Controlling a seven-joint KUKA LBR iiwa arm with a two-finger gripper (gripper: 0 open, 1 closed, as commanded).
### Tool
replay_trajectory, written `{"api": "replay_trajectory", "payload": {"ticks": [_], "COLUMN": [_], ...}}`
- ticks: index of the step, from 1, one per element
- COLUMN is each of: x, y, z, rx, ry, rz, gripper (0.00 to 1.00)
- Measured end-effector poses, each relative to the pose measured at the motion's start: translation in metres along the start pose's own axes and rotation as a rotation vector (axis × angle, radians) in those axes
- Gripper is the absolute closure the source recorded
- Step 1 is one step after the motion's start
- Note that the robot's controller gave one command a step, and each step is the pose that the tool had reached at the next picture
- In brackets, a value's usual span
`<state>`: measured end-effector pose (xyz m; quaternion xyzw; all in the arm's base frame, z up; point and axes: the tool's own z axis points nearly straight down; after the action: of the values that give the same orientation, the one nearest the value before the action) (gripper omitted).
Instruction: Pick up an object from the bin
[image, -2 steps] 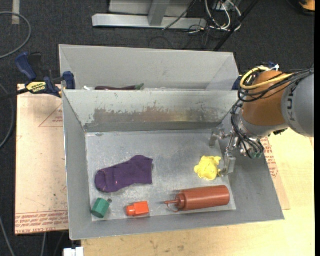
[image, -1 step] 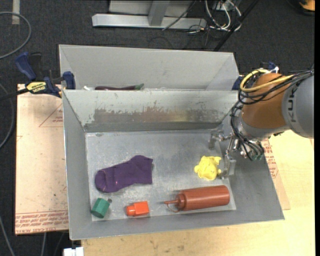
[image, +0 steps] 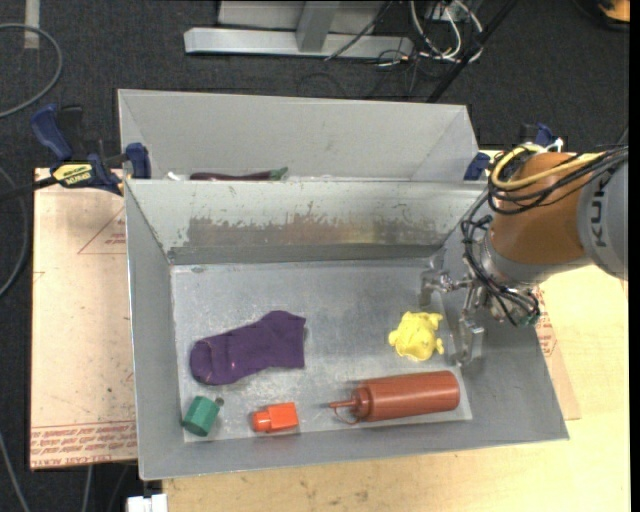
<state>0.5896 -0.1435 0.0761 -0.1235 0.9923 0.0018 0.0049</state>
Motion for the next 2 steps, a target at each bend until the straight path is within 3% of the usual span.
{"api": "replay_trajectory", "payload": {"ticks": [1,2], "x": [-0.006,-0.026], "y": [0.008,0.007], "z": [0.001,0.004], "rx": [0.004,-0.007], "ry": [-0.003,-0.004], "rz": [-0.181,-0.496], "gripper": [0.00,0.00]}}
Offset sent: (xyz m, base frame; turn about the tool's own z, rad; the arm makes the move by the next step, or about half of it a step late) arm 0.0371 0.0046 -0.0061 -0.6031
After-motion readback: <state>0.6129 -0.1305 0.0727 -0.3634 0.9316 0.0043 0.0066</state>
